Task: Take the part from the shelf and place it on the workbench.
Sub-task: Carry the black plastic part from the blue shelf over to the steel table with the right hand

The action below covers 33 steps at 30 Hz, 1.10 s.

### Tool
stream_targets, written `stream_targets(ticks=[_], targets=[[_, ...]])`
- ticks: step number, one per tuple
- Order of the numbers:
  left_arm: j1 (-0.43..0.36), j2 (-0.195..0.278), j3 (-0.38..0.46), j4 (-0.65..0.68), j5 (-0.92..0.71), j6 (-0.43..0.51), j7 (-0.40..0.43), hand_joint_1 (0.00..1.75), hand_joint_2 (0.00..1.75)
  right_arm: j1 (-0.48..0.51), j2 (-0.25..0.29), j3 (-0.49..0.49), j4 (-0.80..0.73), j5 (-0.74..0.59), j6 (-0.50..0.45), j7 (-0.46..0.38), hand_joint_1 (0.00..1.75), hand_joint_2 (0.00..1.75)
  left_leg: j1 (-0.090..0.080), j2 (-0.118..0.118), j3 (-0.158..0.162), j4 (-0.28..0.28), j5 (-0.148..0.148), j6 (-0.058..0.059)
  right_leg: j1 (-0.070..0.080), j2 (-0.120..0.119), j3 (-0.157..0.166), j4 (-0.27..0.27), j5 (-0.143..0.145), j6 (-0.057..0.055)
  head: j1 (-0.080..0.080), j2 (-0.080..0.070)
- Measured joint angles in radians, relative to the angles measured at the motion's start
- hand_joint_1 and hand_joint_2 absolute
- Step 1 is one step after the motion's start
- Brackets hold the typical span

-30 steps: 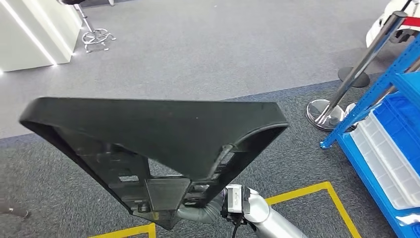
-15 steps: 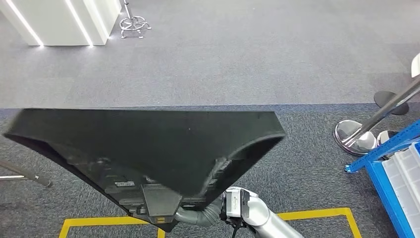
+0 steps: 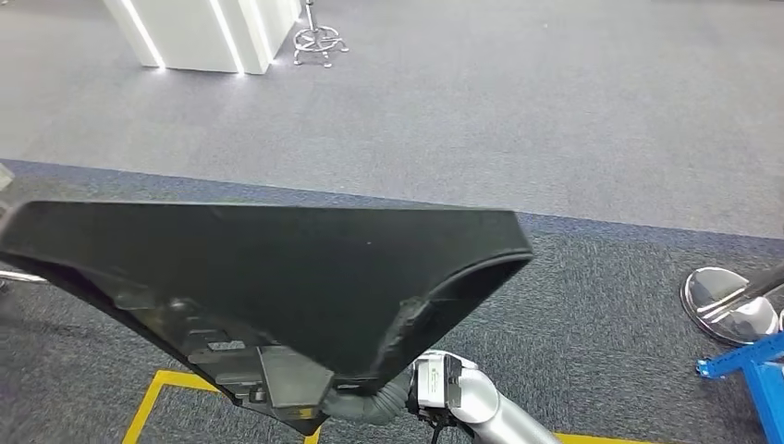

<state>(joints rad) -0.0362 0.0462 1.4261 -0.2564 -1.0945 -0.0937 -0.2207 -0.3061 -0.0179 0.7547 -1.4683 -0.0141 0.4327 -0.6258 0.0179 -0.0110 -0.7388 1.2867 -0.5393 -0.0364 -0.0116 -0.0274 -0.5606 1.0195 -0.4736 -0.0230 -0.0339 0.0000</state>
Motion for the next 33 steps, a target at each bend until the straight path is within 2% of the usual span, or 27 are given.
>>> stream_targets(ticks=[1, 2, 3, 5, 6, 7, 9, 10, 12, 13, 14, 15, 16, 17, 18, 20, 21, 22, 24, 25, 27, 28, 29, 30, 31, 32, 33], targets=[[0.002, 0.000, 0.000, 0.000, 0.002, 0.000, -0.009, 0.00, 1.75, 0.003, -0.001, 0.000, 0.000, 0.000, 0.001, 0.000, 1.75, 1.75, 0.001, 0.003, -0.005, 0.006, 0.009, -0.001, 0.001, -0.013, 0.002, 0.001, -0.003, 0.001, 0.000, 0.000], [0.004, 0.000, 0.001, 0.000, 0.003, -0.002, -0.018, 0.00, 1.75, 0.005, -0.002, 0.000, 0.000, 0.000, 0.000, 0.000, 1.75, 1.75, 0.002, 0.007, 0.010, -0.025, 0.033, -0.001, 0.001, -0.025, 0.004, 0.001, -0.006, 0.002, 0.000, 0.000], [0.005, 0.001, 0.001, 0.000, 0.004, -0.004, -0.027, 0.00, 1.75, 0.006, -0.003, 0.000, 0.000, 0.001, -0.001, -0.001, 1.75, 1.75, 0.002, 0.017, 0.044, -0.090, 0.069, 0.001, 0.002, -0.036, 0.008, 0.001, -0.009, 0.004, 0.000, 0.000], [0.004, 0.003, 0.001, -0.001, 0.001, -0.006, -0.042, 0.00, 1.75, 0.008, -0.005, -0.001, -0.001, 0.003, -0.006, -0.005, 1.75, 1.75, -0.006, 0.055, 0.109, -0.215, 0.111, 0.013, 0.006, -0.056, 0.016, 0.002, -0.017, 0.011, 0.000, 0.000], [0.002, 0.005, 0.001, -0.002, -0.001, -0.006, -0.047, 0.00, 1.75, 0.010, -0.006, -0.002, -0.003, 0.005, -0.008, -0.007, 1.75, 1.75, -0.011, 0.068, 0.127, -0.250, 0.118, 0.021, 0.007, -0.065, 0.019, 0.002, -0.020, 0.016, 0.001, 0.000], [0.002, 0.006, 0.001, -0.002, -0.002, -0.007, -0.051, 0.00, 1.75, 0.012, -0.006, -0.003, -0.004, 0.009, -0.009, -0.009, 1.75, 1.75, -0.016, 0.070, 0.130, -0.260, 0.114, 0.029, 0.009, -0.073, 0.021, 0.001, -0.022, 0.021, 0.001, 0.000], [0.004, 0.008, 0.002, -0.002, -0.004, -0.005, -0.056, 0.00, 1.75, 0.016, -0.007, -0.004, -0.007, 0.021, -0.006, -0.013, 1.75, 1.75, -0.016, 0.049, 0.130, -0.265, 0.117, 0.042, 0.007, -0.085, 0.025, 0.000, -0.026, 0.032, 0.001, 0.000], [0.005, 0.009, 0.002, -0.002, -0.003, -0.004, -0.058, 0.00, 1.75, 0.017, -0.007, -0.004, -0.009, 0.030, -0.001, -0.015, 1.75, 1.75, -0.014, 0.038, 0.133, -0.271, 0.119, 0.047, 0.006, -0.074, 0.025, 0.008, -0.034, 0.038, 0.002, 0.000], [0.002, 0.009, 0.003, -0.003, 0.001, -0.002, -0.061, 0.00, 1.75, 0.018, -0.007, -0.004, -0.012, 0.044, 0.010, -0.019, 1.75, 1.75, -0.010, 0.018, 0.139, -0.281, 0.125, 0.060, 0.002, -0.026, -0.004, 0.077, -0.075, 0.044, 0.003, 0.000], [-0.002, 0.009, 0.004, -0.003, 0.004, -0.001, -0.063, 0.00, 1.75, 0.018, -0.007, -0.004, -0.012, 0.050, 0.017, -0.020, 1.75, 1.75, -0.011, 0.007, 0.139, -0.282, 0.126, 0.064, 0.001, 0.001, -0.035, 0.139, -0.104, 0.045, 0.003, 0.000], [-0.006, 0.009, 0.006, -0.003, 0.008, 0.000, -0.065, 0.00, 1.75, 0.018, -0.007, -0.003, -0.011, 0.054, 0.023, -0.020, 1.75, 1.75, -0.012, -0.005, 0.139, -0.281, 0.126, 0.066, 0.000, 0.015, -0.071, 0.207, -0.131, 0.045, 0.003, 0.000], [-0.009, 0.009, 0.009, -0.003, 0.013, 0.002, -0.065, 0.00, 1.75, 0.016, -0.007, -0.002, -0.009, 0.057, 0.031, -0.019, 1.75, 1.75, -0.013, -0.018, 0.139, -0.281, 0.126, 0.067, 0.000, 0.022, -0.102, 0.258, -0.144, 0.046, 0.003, 0.000], [-0.011, 0.009, 0.012, -0.003, 0.016, 0.003, -0.065, 0.00, 1.75, 0.014, -0.006, -0.001, -0.006, 0.059, 0.038, -0.019, 1.75, 1.75, -0.013, -0.032, 0.139, -0.279, 0.125, 0.067, -0.001, 0.024, -0.120, 0.279, -0.138, 0.047, 0.003, 0.000], [-0.011, 0.008, 0.014, -0.003, 0.019, 0.004, -0.065, 0.00, 1.75, 0.008, -0.005, 0.001, -0.003, 0.059, 0.045, -0.019, 1.75, 1.75, -0.013, -0.046, 0.139, -0.277, 0.125, 0.066, -0.002, 0.026, -0.120, 0.262, -0.112, 0.046, 0.003, 0.000], [-0.011, 0.007, 0.016, -0.003, 0.022, 0.006, -0.064, 0.00, 1.75, -0.001, -0.002, 0.004, 0.001, 0.059, 0.050, -0.019, 1.75, 1.75, -0.013, -0.060, 0.139, -0.274, 0.123, 0.064, -0.003, 0.033, -0.102, 0.210, -0.072, 0.045, 0.003, 0.000], [-0.013, 0.004, 0.017, -0.003, 0.024, 0.007, -0.062, 0.00, 1.75, -0.020, 0.003, 0.010, 0.009, 0.059, 0.056, -0.020, 1.75, 1.75, -0.012, -0.085, 0.136, -0.264, 0.118, 0.056, -0.008, 0.076, -0.053, 0.082, -0.007, 0.042, 0.003, 0.000], [-0.015, 0.003, 0.017, -0.003, 0.024, 0.007, -0.061, 0.00, 1.75, -0.026, 0.005, 0.012, 0.013, 0.059, 0.058, -0.020, 1.75, 1.75, -0.012, -0.097, 0.132, -0.260, 0.117, 0.051, -0.009, 0.095, -0.038, 0.041, 0.007, 0.040, 0.003, 0.000], [-0.016, 0.002, 0.018, -0.004, 0.025, 0.008, -0.061, 0.00, 1.75, -0.030, 0.008, 0.014, 0.016, 0.059, 0.059, -0.020, 1.75, 1.75, -0.010, -0.108, 0.128, -0.258, 0.116, 0.044, -0.008, 0.106, -0.030, 0.022, 0.008, 0.037, 0.003, 0.000], [-0.013, 0.001, 0.020, -0.004, 0.026, 0.008, -0.060, 0.00, 1.75, -0.040, 0.013, 0.018, 0.022, 0.059, 0.066, -0.019, 1.75, 1.75, -0.006, -0.127, 0.121, -0.260, 0.118, 0.030, -0.005, 0.091, -0.027, 0.016, 0.008, 0.028, 0.003, 0.000], [-0.010, 0.000, 0.021, -0.004, 0.027, 0.007, -0.060, 0.00, 1.75, -0.048, 0.017, 0.022, 0.025, 0.058, 0.070, -0.017, 1.75, 1.75, -0.005, -0.119, 0.118, -0.256, 0.115, 0.025, -0.005, 0.079, -0.023, 0.011, 0.009, 0.021, 0.003, 0.000], [-0.010, -0.001, 0.023, -0.005, 0.027, 0.007, -0.060, 0.00, 1.75, -0.063, 0.025, 0.029, 0.031, 0.057, 0.077, -0.013, 1.75, 1.75, -0.005, -0.065, 0.090, -0.198, 0.082, 0.017, -0.006, 0.052, -0.014, 0.000, 0.012, 0.008, 0.000, 0.000], [-0.013, -0.002, 0.024, -0.005, 0.027, 0.007, -0.059, 0.00, 1.75, -0.068, 0.027, 0.032, 0.033, 0.056, 0.079, -0.011, 1.75, 1.75, -0.005, -0.032, 0.063, -0.141, 0.053, 0.013, -0.004, 0.037, -0.010, -0.002, 0.011, 0.003, -0.001, 0.000], [-0.016, -0.002, 0.024, -0.005, 0.028, 0.006, -0.059, 0.00, 1.75, -0.072, 0.028, 0.035, 0.036, 0.056, 0.080, -0.009, 1.75, 1.75, -0.004, -0.013, 0.029, -0.075, 0.023, 0.009, -0.001, 0.021, -0.009, -0.002, 0.008, 0.000, -0.002, 0.000], [-0.019, -0.003, 0.024, -0.005, 0.029, 0.006, -0.058, 0.00, 1.75, -0.074, 0.029, 0.038, 0.040, 0.056, 0.081, -0.006, 1.75, 1.75, -0.001, -0.004, 0.000, -0.019, 0.003, 0.006, 0.001, 0.005, -0.008, -0.002, 0.006, -0.001, -0.002, 0.000], [-0.019, -0.004, 0.025, -0.005, 0.031, 0.005, -0.058, 0.00, 1.75, -0.076, 0.029, 0.041, 0.043, 0.056, 0.082, -0.003, 1.75, 1.75, 0.001, 0.000, -0.015, 0.008, -0.001, 0.003, 0.002, -0.009, -0.007, -0.001, 0.004, -0.001, -0.002, 0.000], [-0.018, -0.005, 0.027, -0.005, 0.033, 0.005, -0.057, 0.00, 1.75, -0.077, 0.031, 0.043, 0.045, 0.055, 0.083, 0.000, 1.75, 1.75, 0.003, 0.003, -0.010, -0.001, 0.013, 0.001, 0.003, -0.022, -0.005, -0.001, 0.001, 0.001, -0.002, 0.000], [-0.017, -0.006, 0.028, -0.005, 0.035, 0.006, -0.056, 0.00, 1.75, -0.079, 0.033, 0.044, 0.047, 0.054, 0.084, 0.001, 1.75, 1.75, 0.004, 0.010, 0.015, -0.049, 0.042, 0.001, 0.004, -0.035, -0.002, 0.000, -0.003, 0.002, -0.002, 0.000]])
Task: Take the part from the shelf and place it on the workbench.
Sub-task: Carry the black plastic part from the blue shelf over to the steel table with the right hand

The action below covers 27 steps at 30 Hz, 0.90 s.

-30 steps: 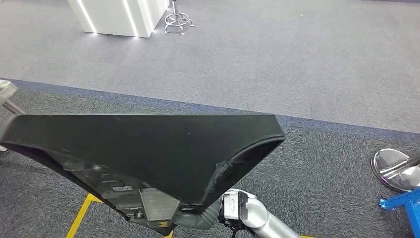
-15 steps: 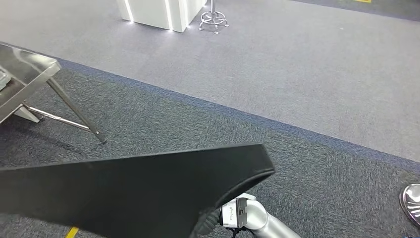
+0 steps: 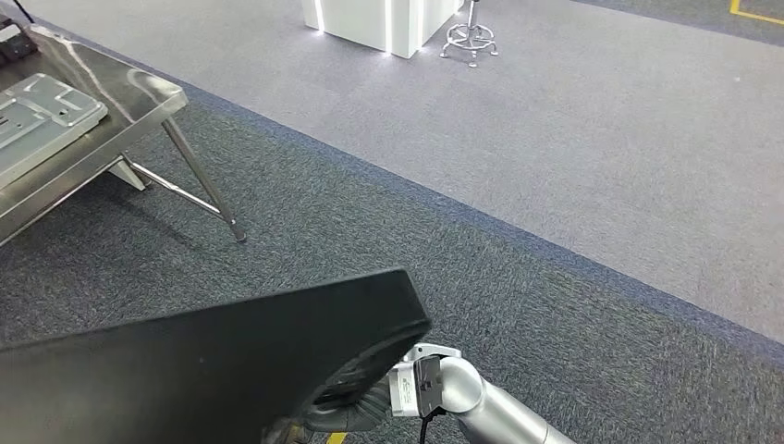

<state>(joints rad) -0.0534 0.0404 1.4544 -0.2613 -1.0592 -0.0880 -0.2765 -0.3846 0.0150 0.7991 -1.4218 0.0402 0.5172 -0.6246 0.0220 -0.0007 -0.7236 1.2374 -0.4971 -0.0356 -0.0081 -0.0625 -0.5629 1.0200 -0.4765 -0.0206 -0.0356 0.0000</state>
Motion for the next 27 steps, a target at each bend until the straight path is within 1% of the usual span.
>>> stream_targets(ticks=[1, 2, 3, 4, 5, 6, 7, 8, 9, 10, 11, 12, 13, 14, 15, 16, 17, 18, 19, 20, 21, 22, 23, 24, 25, 26, 27], targets=[[0.000, 0.000, 0.002, 0.000, 0.002, 0.001, 0.001, 0.00, 1.75, -0.002, 0.003, 0.000, 0.000, -0.001, 0.001, 0.001, 1.75, 1.75, 0.000, 0.017, 0.037, -0.071, 0.031, 0.001, 0.001, -0.012, 0.004, 0.001, -0.004, 0.003, 0.000, 0.000], [-0.001, -0.001, 0.003, 0.000, 0.004, 0.002, 0.000, 0.00, 1.75, -0.004, 0.007, 0.000, 0.000, -0.003, 0.002, 0.003, 1.75, 1.75, -0.003, 0.033, 0.072, -0.135, 0.054, 0.005, 0.003, -0.022, 0.007, 0.002, -0.009, 0.007, 0.000, 0.000], [-0.003, -0.001, 0.004, 0.000, 0.004, 0.001, -0.002, 0.00, 1.75, -0.007, 0.010, 0.000, 0.000, -0.004, 0.002, 0.004, 1.75, 1.75, -0.007, 0.045, 0.096, -0.181, 0.067, 0.012, 0.005, -0.032, 0.010, 0.003, -0.012, 0.012, 0.001, 0.000], [-0.004, -0.001, 0.005, 0.000, 0.004, -0.001, -0.006, 0.00, 1.75, -0.009, 0.012, 0.000, 0.000, -0.004, 0.002, 0.006, 1.75, 1.75, -0.011, 0.051, 0.106, -0.203, 0.070, 0.019, 0.007, -0.039, 0.013, 0.003, -0.015, 0.017, 0.001, 0.000], [-0.003, -0.001, 0.005, 0.000, 0.002, -0.006, -0.014, 0.00, 1.75, -0.010, 0.012, 0.000, 0.000, -0.002, -0.001, 0.007, 1.75, 1.75, -0.015, 0.044, 0.106, -0.204, 0.068, 0.028, 0.007, -0.047, 0.015, 0.001, -0.017, 0.022, 0.002, 0.000], [-0.001, 0.000, 0.006, 0.000, 0.000, -0.012, -0.023, 0.00, 1.75, -0.010, 0.012, 0.000, 0.000, 0.003, -0.007, 0.006, 1.75, 1.75, -0.015, 0.033, 0.108, -0.207, 0.069, 0.035, 0.007, -0.054, 0.017, 0.000, -0.019, 0.028, 0.002, 0.000], [0.002, 0.002, 0.006, -0.001, -0.003, -0.017, -0.031, 0.00, 1.75, -0.009, 0.012, 0.000, -0.001, 0.009, -0.014, 0.004, 1.75, 1.75, -0.015, 0.024, 0.110, -0.211, 0.071, 0.041, 0.004, -0.050, 0.020, 0.003, -0.024, 0.034, 0.002, 0.000], [0.004, 0.004, 0.006, -0.001, -0.005, -0.022, -0.037, 0.00, 1.75, -0.008, 0.012, 0.000, -0.002, 0.015, -0.020, 0.001, 1.75, 1.75, -0.013, 0.015, 0.114, -0.215, 0.072, 0.047, 0.002, -0.034, 0.017, 0.018, -0.035, 0.038, 0.003, 0.000], [0.003, 0.005, 0.006, -0.001, -0.006, -0.025, -0.041, 0.00, 1.75, -0.007, 0.010, 0.000, -0.004, 0.020, -0.025, -0.002, 1.75, 1.75, -0.011, 0.006, 0.118, -0.220, 0.074, 0.053, -0.001, -0.009, 0.002, 0.053, -0.056, 0.041, 0.003, 0.000], [0.001, 0.006, 0.006, -0.001, -0.006, -0.026, -0.042, 0.00, 1.75, -0.003, 0.008, 0.000, -0.005, 0.025, -0.028, -0.004, 1.75, 1.75, -0.011, -0.003, 0.119, -0.222, 0.074, 0.058, -0.004, 0.022, -0.025, 0.110, -0.085, 0.042, 0.003, 0.000], [-0.002, 0.007, 0.006, -0.001, -0.006, -0.026, -0.043, 0.00, 1.75, 0.002, 0.005, 0.000, -0.007, 0.031, -0.030, -0.006, 1.75, 1.75, -0.011, -0.013, 0.119, -0.222, 0.073, 0.061, -0.004, 0.043, -0.062, 0.178, -0.114, 0.042, 0.004, 0.000], [-0.004, 0.007, 0.006, -0.001, -0.006, -0.025, -0.043, 0.00, 1.75, 0.008, 0.002, 0.000, -0.009, 0.037, -0.032, -0.007, 1.75, 1.75, -0.012, -0.025, 0.119, -0.221, 0.073, 0.064, -0.005, 0.053, -0.099, 0.241, -0.136, 0.042, 0.004, 0.000], [-0.005, 0.007, 0.006, -0.001, -0.004, -0.024, -0.044, 0.00, 1.75, 0.013, -0.001, 0.000, -0.010, 0.042, -0.033, -0.007, 1.75, 1.75, -0.013, -0.038, 0.120, -0.221, 0.072, 0.064, -0.005, 0.058, -0.126, 0.280, -0.141, 0.042, 0.004, 0.000], [-0.005, 0.007, 0.006, -0.001, -0.002, -0.023, -0.044, 0.00, 1.75, 0.015, -0.003, 0.000, -0.012, 0.045, -0.033, -0.007, 1.75, 1.75, -0.013, -0.052, 0.120, -0.220, 0.072, 0.064, -0.005, 0.061, -0.135, 0.281, -0.124, 0.040, 0.004, 0.000], [-0.004, 0.008, 0.007, -0.001, 0.001, -0.022, -0.044, 0.00, 1.75, 0.016, -0.004, 0.000, -0.015, 0.046, -0.033, -0.007, 1.75, 1.75, -0.014, -0.066, 0.122, -0.219, 0.071, 0.063, -0.005, 0.064, -0.127, 0.248, -0.092, 0.038, 0.004, 0.000], [-0.004, 0.008, 0.008, -0.001, 0.004, -0.021, -0.044, 0.00, 1.75, 0.014, -0.005, 0.000, -0.018, 0.046, -0.032, -0.007, 1.75, 1.75, -0.013, -0.080, 0.123, -0.218, 0.070, 0.062, -0.005, 0.077, -0.103, 0.184, -0.049, 0.034, 0.004, 0.000], [-0.005, 0.007, 0.008, -0.001, 0.007, -0.021, -0.045, 0.00, 1.75, 0.012, -0.005, 0.000, -0.021, 0.045, -0.031, -0.007, 1.75, 1.75, -0.014, -0.093, 0.123, -0.215, 0.068, 0.059, -0.006, 0.102, -0.075, 0.115, -0.014, 0.031, 0.004, 0.000], [-0.006, 0.007, 0.009, -0.001, 0.009, -0.022, -0.045, 0.00, 1.75, 0.010, -0.004, 0.001, -0.023, 0.042, -0.030, -0.007, 1.75, 1.75, -0.015, -0.105, 0.122, -0.213, 0.067, 0.055, -0.007, 0.122, -0.052, 0.060, 0.008, 0.029, 0.003, 0.000], [-0.007, 0.007, 0.010, -0.001, 0.011, -0.023, -0.045, 0.00, 1.75, 0.008, -0.004, 0.001, -0.024, 0.039, -0.030, -0.008, 1.75, 1.75, -0.014, -0.116, 0.120, -0.212, 0.065, 0.049, -0.006, 0.137, -0.038, 0.025, 0.018, 0.027, 0.003, 0.000], [-0.006, 0.007, 0.010, -0.001, 0.014, -0.024, -0.044, 0.00, 1.75, 0.006, -0.003, 0.002, -0.024, 0.036, -0.029, -0.007, 1.75, 1.75, -0.012, -0.126, 0.118, -0.213, 0.065, 0.042, -0.004, 0.140, -0.033, 0.014, 0.016, 0.026, 0.003, 0.000], [-0.005, 0.007, 0.011, -0.001, 0.015, -0.025, -0.042, 0.00, 1.75, 0.004, -0.001, 0.004, -0.024, 0.033, -0.030, -0.007, 1.75, 1.75, -0.009, -0.136, 0.115, -0.215, 0.065, 0.035, -0.003, 0.129, -0.030, 0.010, 0.017, 0.023, 0.003, 0.000], [-0.003, 0.008, 0.012, -0.001, 0.016, -0.025, -0.040, 0.00, 1.75, 0.001, 0.003, 0.007, -0.024, 0.032, -0.030, -0.005, 1.75, 1.75, -0.005, -0.138, 0.114, -0.215, 0.064, 0.028, -0.002, 0.118, -0.026, 0.005, 0.018, 0.017, 0.004, 0.000], [-0.002, 0.008, 0.012, -0.001, 0.017, -0.024, -0.039, 0.00, 1.75, -0.002, 0.009, 0.010, -0.024, 0.032, -0.030, -0.004, 1.75, 1.75, -0.006, -0.123, 0.110, -0.205, 0.058, 0.023, -0.004, 0.106, -0.021, -0.002, 0.020, 0.011, 0.003, 0.000], [-0.002, 0.008, 0.012, -0.001, 0.018, -0.023, -0.037, 0.00, 1.75, -0.004, 0.016, 0.015, -0.024, 0.033, -0.031, -0.002, 1.75, 1.75, -0.007, -0.098, 0.098, -0.179, 0.042, 0.019, -0.005, 0.093, -0.015, -0.008, 0.022, 0.005, 0.001, 0.000], [-0.005, 0.009, 0.012, -0.001, 0.020, -0.021, -0.035, 0.00, 1.75, -0.005, 0.022, 0.021, -0.023, 0.035, -0.032, -0.001, 1.75, 1.75, -0.007, -0.066, 0.077, -0.133, 0.018, 0.016, -0.005, 0.079, -0.010, -0.013, 0.022, 0.001, 0.000, 0.000], [-0.008, 0.009, 0.013, -0.001, 0.022, -0.021, -0.034, 0.00, 1.75, -0.006, 0.026, 0.026, -0.022, 0.037, -0.032, 0.001, 1.75, 1.75, -0.009, -0.037, 0.045, -0.071, -0.012, 0.013, -0.003, 0.064, -0.007, -0.014, 0.020, -0.003, -0.002, 0.000], [-0.010, 0.009, 0.013, -0.001, 0.023, -0.020, -0.033, 0.00, 1.75, -0.006, 0.028, 0.031, -0.019, 0.039, -0.032, 0.003, 1.75, 1.75, -0.007, -0.023, 0.013, -0.008, -0.038, 0.010, -0.001, 0.049, -0.005, -0.014, 0.017, -0.004, -0.003, 0.000]])
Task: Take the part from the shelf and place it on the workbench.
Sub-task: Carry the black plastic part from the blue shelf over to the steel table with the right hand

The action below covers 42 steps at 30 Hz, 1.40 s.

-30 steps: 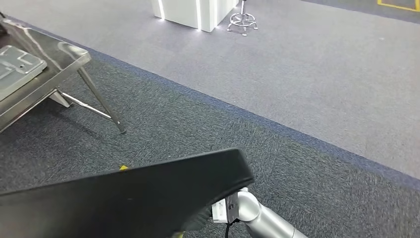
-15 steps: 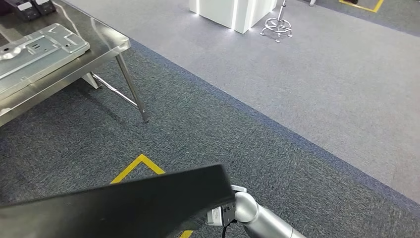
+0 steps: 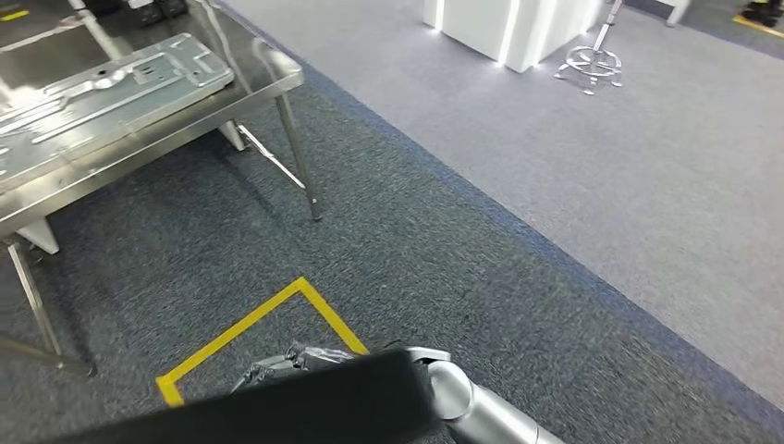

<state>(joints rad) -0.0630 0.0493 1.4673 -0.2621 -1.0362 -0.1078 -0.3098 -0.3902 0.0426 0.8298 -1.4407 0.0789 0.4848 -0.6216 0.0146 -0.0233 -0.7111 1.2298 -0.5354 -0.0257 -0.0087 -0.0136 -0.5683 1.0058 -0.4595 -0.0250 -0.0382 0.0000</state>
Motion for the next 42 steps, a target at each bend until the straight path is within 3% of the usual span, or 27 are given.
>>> stream_targets(ticks=[1, 2, 3, 6, 8, 10, 11, 13, 15, 16, 17, 18, 19, 21, 23, 25, 26, 28, 30, 32, 33, 35, 37, 38, 40, 41, 42], targets=[[0.000, 0.000, 0.000, 0.000, 0.001, 0.001, 0.001, 0.00, 1.75, 0.001, 0.000, 0.004, 0.004, 0.001, 0.000, 0.002, 1.75, 1.75, 0.001, 0.008, -0.024, 0.045, -0.013, -0.003, 0.002, -0.015, 0.002, 0.000, -0.003, -0.001, 0.000, 0.000], [0.003, 0.000, 0.000, 0.000, 0.000, 0.001, 0.001, 0.00, 1.75, 0.002, 0.000, 0.007, 0.007, 0.002, 0.000, 0.004, 1.75, 1.75, 0.003, 0.014, -0.030, 0.056, -0.007, -0.005, 0.003, -0.028, 0.003, 0.001, -0.006, 0.000, 0.000, 0.000], [0.005, 0.000, 0.000, 0.000, 0.000, 0.001, 0.001, 0.00, 1.75, 0.002, 0.000, 0.009, 0.010, 0.002, 0.000, 0.005, 1.75, 1.75, 0.004, 0.019, -0.017, 0.029, 0.015, -0.006, 0.003, -0.040, 0.006, 0.001, -0.009, 0.001, 0.000, 0.000], [0.006, 0.001, 0.000, 0.000, -0.003, -0.001, 0.002, 0.00, 1.75, 0.002, 0.000, 0.010, 0.012, 0.002, -0.001, 0.006, 1.75, 1.75, 0.000, 0.066, 0.081, -0.161, 0.098, 0.003, 0.007, -0.074, 0.019, 0.003, -0.022, 0.010, 0.000, 0.000], [0.005, 0.002, 0.000, 0.000, -0.007, -0.003, 0.002, 0.00, 1.75, 0.003, 0.000, 0.010, 0.011, 0.004, -0.003, 0.006, 1.75, 1.75, -0.009, 0.079, 0.105, -0.210, 0.105, 0.018, 0.011, -0.092, 0.024, 0.004, -0.028, 0.019, 0.001, 0.000], [0.007, 0.004, 0.000, 0.000, -0.011, -0.003, 0.002, 0.00, 1.75, 0.004, 0.000, 0.010, 0.010, 0.009, -0.005, 0.007, 1.75, 1.75, -0.010, 0.058, 0.105, -0.211, 0.106, 0.031, 0.011, -0.105, 0.028, 0.003, -0.033, 0.029, 0.001, 0.000], [0.009, 0.005, 0.000, 0.000, -0.013, -0.003, 0.002, 0.00, 1.75, 0.004, 0.000, 0.010, 0.009, 0.012, -0.005, 0.007, 1.75, 1.75, -0.008, 0.048, 0.107, -0.215, 0.107, 0.037, 0.009, -0.095, 0.029, 0.009, -0.040, 0.035, 0.002, 0.000], [0.007, 0.006, 0.000, 0.000, -0.016, -0.004, 0.001, 0.00, 1.75, 0.005, -0.001, 0.009, 0.005, 0.015, -0.006, 0.006, 1.75, 1.75, -0.003, 0.028, 0.112, -0.222, 0.110, 0.048, 0.005, -0.045, 0.000, 0.077, -0.081, 0.044, 0.002, 0.000], [0.001, 0.006, 0.000, 0.000, -0.017, -0.006, 0.000, 0.00, 1.75, 0.010, -0.005, 0.007, 0.003, 0.016, -0.006, 0.006, 1.75, 1.75, -0.005, 0.007, 0.112, -0.223, 0.110, 0.054, 0.002, 0.001, -0.070, 0.212, -0.140, 0.046, 0.003, 0.000], [0.000, 0.006, 0.000, 0.000, -0.017, -0.008, -0.001, 0.00, 1.75, 0.014, -0.008, 0.007, 0.003, 0.017, -0.006, 0.007, 1.75, 1.75, -0.006, -0.006, 0.112, -0.222, 0.110, 0.056, 0.002, 0.008, -0.104, 0.269, -0.155, 0.047, 0.003, 0.000], [0.000, 0.006, -0.001, 0.000, -0.018, -0.010, -0.003, 0.00, 1.75, 0.017, -0.011, 0.007, 0.002, 0.017, -0.006, 0.007, 1.75, 1.75, -0.006, -0.019, 0.113, -0.221, 0.110, 0.056, 0.002, 0.010, -0.124, 0.294, -0.151, 0.046, 0.003, 0.000], [0.000, 0.006, -0.001, 0.000, -0.018, -0.013, -0.005, 0.00, 1.75, 0.018, -0.013, 0.007, 0.002, 0.018, -0.006, 0.008, 1.75, 1.75, -0.007, -0.033, 0.113, -0.219, 0.109, 0.056, 0.002, 0.013, -0.126, 0.281, -0.126, 0.044, 0.003, 0.000], [0.000, 0.006, -0.002, 0.000, -0.019, -0.016, -0.009, 0.00, 1.75, 0.019, -0.015, 0.007, 0.000, 0.018, -0.007, 0.008, 1.75, 1.75, -0.007, -0.047, 0.113, -0.217, 0.109, 0.055, 0.003, 0.019, -0.109, 0.232, -0.088, 0.040, 0.003, 0.000], [-0.001, 0.006, -0.004, 0.000, -0.021, -0.023, -0.017, 0.00, 1.75, 0.019, -0.016, 0.005, -0.005, 0.019, -0.009, 0.008, 1.75, 1.75, -0.007, -0.073, 0.111, -0.212, 0.106, 0.051, 0.002, 0.058, -0.054, 0.095, -0.018, 0.031, 0.003, 0.000], [-0.002, 0.006, -0.005, 0.000, -0.021, -0.028, -0.023, 0.00, 1.75, 0.021, -0.018, 0.002, -0.009, 0.020, -0.012, 0.008, 1.75, 1.75, -0.006, -0.094, 0.107, -0.209, 0.105, 0.042, 0.002, 0.084, -0.024, 0.024, 0.002, 0.027, 0.003, 0.000], [0.000, 0.007, -0.005, 0.000, -0.021, -0.029, -0.027, 0.00, 1.75, 0.022, -0.018, 0.000, -0.011, 0.021, -0.013, 0.008, 1.75, 1.75, -0.004, -0.113, 0.102, -0.211, 0.106, 0.029, 0.003, 0.069, -0.020, 0.016, 0.001, 0.024, 0.003, 0.000], [0.002, 0.007, -0.005, 0.000, -0.022, -0.030, -0.028, 0.00, 1.75, 0.022, -0.018, -0.001, -0.012, 0.022, -0.014, 0.008, 1.75, 1.75, -0.004, -0.107, 0.101, -0.208, 0.103, 0.024, 0.002, 0.058, -0.016, 0.011, 0.003, 0.019, 0.003, 0.000], [0.002, 0.009, -0.005, 0.000, -0.022, -0.030, -0.030, 0.00, 1.75, 0.022, -0.016, -0.001, -0.016, 0.022, -0.014, 0.008, 1.75, 1.75, -0.006, -0.059, 0.079, -0.160, 0.071, 0.014, -0.002, 0.034, -0.007, 0.000, 0.006, 0.008, 0.000, 0.000], [-0.003, 0.010, -0.005, 0.000, -0.021, -0.028, -0.030, 0.00, 1.75, 0.023, -0.016, -0.002, -0.019, 0.023, -0.015, 0.007, 1.75, 1.75, -0.004, -0.003, 0.023, -0.042, 0.010, 0.005, 0.000, 0.006, -0.004, -0.002, 0.003, 0.001, -0.003, 0.000], [-0.006, 0.010, -0.005, 0.000, -0.019, -0.024, -0.025, 0.00, 1.75, 0.026, -0.016, -0.002, -0.019, 0.024, -0.015, 0.009, 1.75, 1.75, 0.003, 0.012, -0.022, 0.051, -0.020, -0.004, 0.001, -0.023, -0.003, -0.001, 0.000, 0.000, -0.003, 0.000], [-0.005, 0.010, -0.005, 0.000, -0.018, -0.021, -0.021, 0.00, 1.75, 0.027, -0.016, -0.002, -0.019, 0.025, -0.015, 0.010, 1.75, 1.75, 0.006, 0.016, -0.021, 0.048, -0.008, -0.008, 0.001, -0.036, -0.002, -0.001, -0.003, 0.002, -0.003, 0.000], [-0.004, 0.011, -0.005, 0.000, -0.013, -0.014, -0.012, 0.00, 1.75, 0.026, -0.015, -0.002, -0.019, 0.025, -0.014, 0.010, 1.75, 1.75, 0.011, 0.039, 0.037, -0.060, 0.052, -0.013, -0.001, -0.061, 0.002, 0.003, -0.009, 0.009, -0.003, 0.000], [-0.007, 0.011, -0.005, 0.000, -0.006, -0.008, -0.003, 0.00, 1.75, 0.023, -0.014, -0.002, -0.019, 0.025, -0.012, 0.010, 1.75, 1.75, 0.006, 0.074, 0.097, -0.173, 0.090, -0.006, 0.003, -0.081, 0.007, 0.009, -0.017, 0.020, -0.002, 0.000], [-0.008, 0.012, -0.005, 0.000, -0.003, -0.005, 0.000, 0.00, 1.75, 0.021, -0.012, -0.002, -0.019, 0.024, -0.011, 0.010, 1.75, 1.75, 0.003, 0.082, 0.109, -0.199, 0.094, 0.001, 0.005, -0.090, 0.009, 0.011, -0.021, 0.025, -0.001, 0.000], [-0.006, 0.012, -0.004, 0.000, 0.002, -0.001, 0.005, 0.00, 1.75, 0.017, -0.008, -0.002, -0.019, 0.021, -0.008, 0.010, 1.75, 1.75, -0.001, 0.065, 0.108, -0.204, 0.092, 0.018, 0.006, -0.108, 0.013, 0.011, -0.025, 0.036, 0.000, 0.000], [-0.004, 0.012, -0.004, 0.000, 0.003, 0.002, 0.007, 0.00, 1.75, 0.014, -0.006, -0.002, -0.018, 0.019, -0.006, 0.010, 1.75, 1.75, -0.001, 0.054, 0.109, -0.205, 0.093, 0.024, 0.004, -0.107, 0.015, 0.013, -0.029, 0.042, 0.000, 0.000], [-0.002, 0.012, -0.003, 0.000, 0.004, 0.004, 0.009, 0.00, 1.75, 0.011, -0.003, -0.002, -0.018, 0.017, -0.005, 0.010, 1.75, 1.75, 0.001, 0.043, 0.110, -0.207, 0.094, 0.030, 0.001, -0.090, 0.013, 0.025, -0.039, 0.049, 0.000, 0.000]])
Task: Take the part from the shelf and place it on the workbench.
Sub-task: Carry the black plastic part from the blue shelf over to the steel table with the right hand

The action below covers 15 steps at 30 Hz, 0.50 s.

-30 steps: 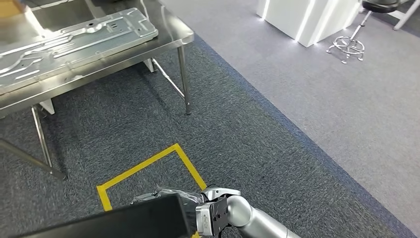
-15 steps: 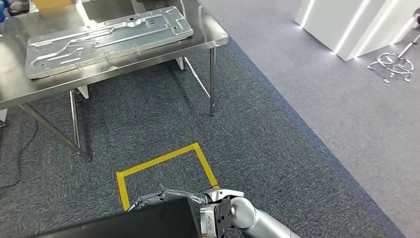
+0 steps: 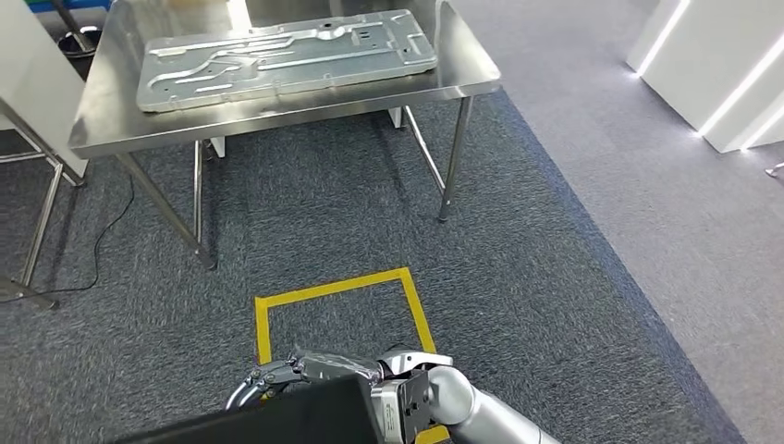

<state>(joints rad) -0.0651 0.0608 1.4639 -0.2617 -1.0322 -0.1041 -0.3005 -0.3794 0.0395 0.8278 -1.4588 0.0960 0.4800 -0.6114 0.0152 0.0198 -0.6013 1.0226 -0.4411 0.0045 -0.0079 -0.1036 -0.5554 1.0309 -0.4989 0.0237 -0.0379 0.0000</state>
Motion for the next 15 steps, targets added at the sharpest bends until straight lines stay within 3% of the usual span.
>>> stream_targets(ticks=[1, 3, 5, 6, 7, 10, 12, 15], targets=[[0.000, 0.000, 0.000, 0.000, 0.001, 0.002, 0.001, 0.00, 1.75, -0.002, 0.002, 0.000, 0.000, -0.002, 0.001, 0.000, 1.75, 1.75, 0.002, -0.010, 0.001, -0.002, 0.002, 0.006, -0.003, 0.025, -0.012, 0.031, -0.020, 0.005, 0.000, 0.000], [-0.003, 0.000, 0.000, 0.000, 0.002, 0.004, 0.002, 0.00, 1.75, -0.002, 0.002, 0.000, 0.004, -0.006, 0.004, -0.001, 1.75, 1.75, 0.003, -0.028, 0.002, -0.003, 0.003, 0.015, -0.005, 0.082, -0.070, 0.148, -0.081, 0.008, 0.000, 0.000], [-0.003, 0.000, 0.001, 0.000, 0.005, 0.004, 0.002, 0.00, 1.75, 0.003, 0.000, 0.000, 0.012, -0.015, 0.010, -0.001, 1.75, 1.75, 0.000, -0.046, 0.001, -0.003, 0.003, 0.020, -0.004, 0.100, -0.137, 0.265, -0.119, 0.007, 0.000, 0.000], [-0.001, 0.000, 0.001, 0.000, 0.006, 0.002, 0.002, 0.00, 1.75, 0.005, 0.000, 0.000, 0.017, -0.021, 0.014, -0.002, 1.75, 1.75, -0.001, -0.055, 0.002, -0.003, 0.002, 0.021, -0.004, 0.102, -0.151, 0.281, -0.111, 0.004, 0.000, 0.000], [0.002, -0.001, 0.001, 0.000, 0.008, 0.000, 0.001, 0.00, 1.75, 0.006, -0.001, -0.001, 0.021, -0.027, 0.017, -0.004, 1.75, 1.75, -0.002, -0.063, 0.003, -0.003, 0.002, 0.021, -0.004, 0.102, -0.147, 0.257, -0.084, 0.001, 0.000, 0.000], [0.005, -0.004, 0.002, 0.000, 0.016, -0.010, -0.006, 0.00, 1.75, 0.007, -0.001, -0.003, 0.031, -0.035, 0.021, -0.007, 1.75, 1.75, -0.006, -0.080, 0.006, -0.001, 0.000, 0.016, 0.001, 0.114, -0.067, 0.062, 0.023, -0.017, 0.000, 0.000], [0.006, -0.007, 0.003, 0.000, 0.024, -0.017, -0.009, 0.00, 1.75, 0.008, -0.001, -0.004, 0.035, -0.035, 0.022, -0.010, 1.75, 1.75, -0.006, -0.085, 0.004, -0.001, -0.002, 0.007, 0.006, 0.121, -0.041, -0.001, 0.041, -0.023, 0.000, 0.000], [0.008, -0.007, 0.006, 0.000, 0.036, -0.023, -0.009, 0.00, 1.75, 0.011, 0.000, -0.006, 0.038, -0.036, 0.022, -0.015, 1.75, 1.75, -0.006, -0.081, 0.003, 0.000, -0.007, -0.011, 0.006, 0.116, -0.034, -0.015, 0.045, -0.033, 0.000, 0.000]])
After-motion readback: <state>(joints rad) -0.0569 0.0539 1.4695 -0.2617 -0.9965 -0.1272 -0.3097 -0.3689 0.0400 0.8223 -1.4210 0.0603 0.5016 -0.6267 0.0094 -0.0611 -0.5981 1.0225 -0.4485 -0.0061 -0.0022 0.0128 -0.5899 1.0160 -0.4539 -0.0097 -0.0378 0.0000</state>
